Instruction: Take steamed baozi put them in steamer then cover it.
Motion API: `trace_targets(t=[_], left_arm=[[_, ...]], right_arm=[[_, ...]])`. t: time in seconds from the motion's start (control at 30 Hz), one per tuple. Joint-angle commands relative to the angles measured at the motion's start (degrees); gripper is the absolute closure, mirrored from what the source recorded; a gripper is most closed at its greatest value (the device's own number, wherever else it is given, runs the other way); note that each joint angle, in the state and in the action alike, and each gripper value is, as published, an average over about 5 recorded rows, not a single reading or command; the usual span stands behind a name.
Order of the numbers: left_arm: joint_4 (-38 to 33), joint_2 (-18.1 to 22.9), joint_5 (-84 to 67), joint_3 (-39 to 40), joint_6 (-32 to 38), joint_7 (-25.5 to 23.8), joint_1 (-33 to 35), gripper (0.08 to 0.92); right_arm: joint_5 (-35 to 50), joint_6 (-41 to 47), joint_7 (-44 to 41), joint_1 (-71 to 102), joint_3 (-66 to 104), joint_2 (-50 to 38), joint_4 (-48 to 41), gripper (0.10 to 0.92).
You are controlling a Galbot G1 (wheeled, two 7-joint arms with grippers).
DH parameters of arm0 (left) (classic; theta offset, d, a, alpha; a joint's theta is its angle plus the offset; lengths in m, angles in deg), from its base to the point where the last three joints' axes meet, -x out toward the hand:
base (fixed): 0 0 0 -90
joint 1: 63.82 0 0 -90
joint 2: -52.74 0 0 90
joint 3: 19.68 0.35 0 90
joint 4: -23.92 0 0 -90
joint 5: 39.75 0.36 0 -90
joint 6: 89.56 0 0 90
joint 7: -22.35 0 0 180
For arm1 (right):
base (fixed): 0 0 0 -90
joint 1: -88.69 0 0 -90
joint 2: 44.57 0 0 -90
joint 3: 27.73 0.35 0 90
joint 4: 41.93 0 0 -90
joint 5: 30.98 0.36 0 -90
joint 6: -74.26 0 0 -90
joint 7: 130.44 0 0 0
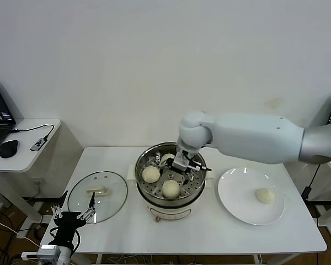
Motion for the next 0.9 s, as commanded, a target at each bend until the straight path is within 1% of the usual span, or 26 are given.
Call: trace_targets(t=[0.03,0.17,0.3,0.43,0.57,0.73,0.9], left_arm=[[-0.04,-0.47,-0.03,0.12,0.08,-0.14,-0.21,0.177],[0.02,-0.98,-0.02,0.45,0.18,-0.26,-0.51,0.177],[0.20,-1.51,-0.02,0.91,0.22,-0.32,-0.85,0.177],[0.47,-1.84,-0.03,1.29,0.25,-0.40,-1.16,0.177],[0.53,-2.03,0.06,1.71,0.26,-0.44,-1.24,0.177],[0.57,-1.87,0.31,2.31,0.23,-0.44,-1.43,0.177],[0.81,-1.61,0.55,2.62,0.31,-0.40,-1.24,0.177]], right_arm=[[5.74,21.12,-3.27,-5.17,3.11,-10.98,2.48,0.203],[6.24,28.13,-2.24,-5.37,3.37,-18.31,3.93,0.203],[5.88,30.94,-1.66,-3.88,4.28,-27.07,4.89,0.203],[2.30,29.23,-2.40,0.53,7.70,-34.10,5.34,0.203],[-2.14,25.88,-4.00,4.91,10.09,-38.61,4.82,0.203],[-8.05,21.19,-5.44,12.84,13.87,-41.72,2.17,0.203],[-10.81,19.57,-5.13,27.49,26.08,-42.79,0.43,0.203]])
